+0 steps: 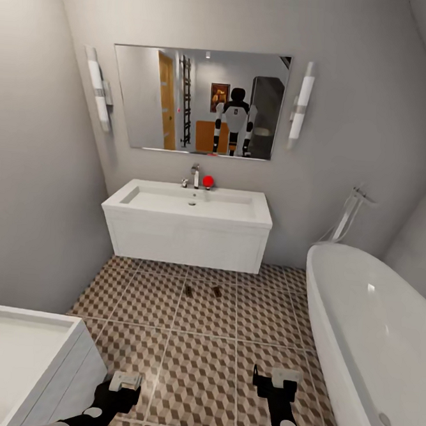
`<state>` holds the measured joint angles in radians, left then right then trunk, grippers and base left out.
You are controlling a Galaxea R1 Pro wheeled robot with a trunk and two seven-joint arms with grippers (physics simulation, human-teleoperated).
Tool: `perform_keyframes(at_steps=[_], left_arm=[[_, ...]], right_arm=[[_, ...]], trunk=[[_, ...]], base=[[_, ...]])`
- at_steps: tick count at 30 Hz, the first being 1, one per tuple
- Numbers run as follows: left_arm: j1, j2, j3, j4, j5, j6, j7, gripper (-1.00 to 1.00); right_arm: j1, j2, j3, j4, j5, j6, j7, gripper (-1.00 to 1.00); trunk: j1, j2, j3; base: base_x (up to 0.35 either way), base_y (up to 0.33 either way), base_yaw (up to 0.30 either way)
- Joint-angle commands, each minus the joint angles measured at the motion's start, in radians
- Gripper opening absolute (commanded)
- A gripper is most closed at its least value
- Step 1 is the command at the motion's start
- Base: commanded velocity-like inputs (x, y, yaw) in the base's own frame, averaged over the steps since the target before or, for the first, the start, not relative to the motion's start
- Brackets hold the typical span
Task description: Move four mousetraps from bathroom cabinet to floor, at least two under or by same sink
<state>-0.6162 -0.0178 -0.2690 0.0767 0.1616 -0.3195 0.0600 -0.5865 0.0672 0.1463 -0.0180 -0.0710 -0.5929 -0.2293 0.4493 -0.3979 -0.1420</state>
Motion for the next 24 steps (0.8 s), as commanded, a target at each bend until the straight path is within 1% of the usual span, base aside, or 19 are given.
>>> perform_keyframes(at_steps=[1,24], left_arm=[[-0.002,-0.001,-0.009,0.005,0.009,-0.007,0.001,1.0],[-0.002,-0.001,-0.009,0.005,0.009,-0.007,0.001,1.0]], right_arm=[[-0.001,0.0,0.009,0.001,-0.007,-0.003,-0.004,1.0],[-0.001,0.0,0.009,0.001,-0.007,-0.003,-0.004,1.0]], trunk=[[0.001,-0.002,0.0],[0.001,-0.002,0.037]], base=[[0.0,0.0,0.0],[0.0,0.0,0.0]])
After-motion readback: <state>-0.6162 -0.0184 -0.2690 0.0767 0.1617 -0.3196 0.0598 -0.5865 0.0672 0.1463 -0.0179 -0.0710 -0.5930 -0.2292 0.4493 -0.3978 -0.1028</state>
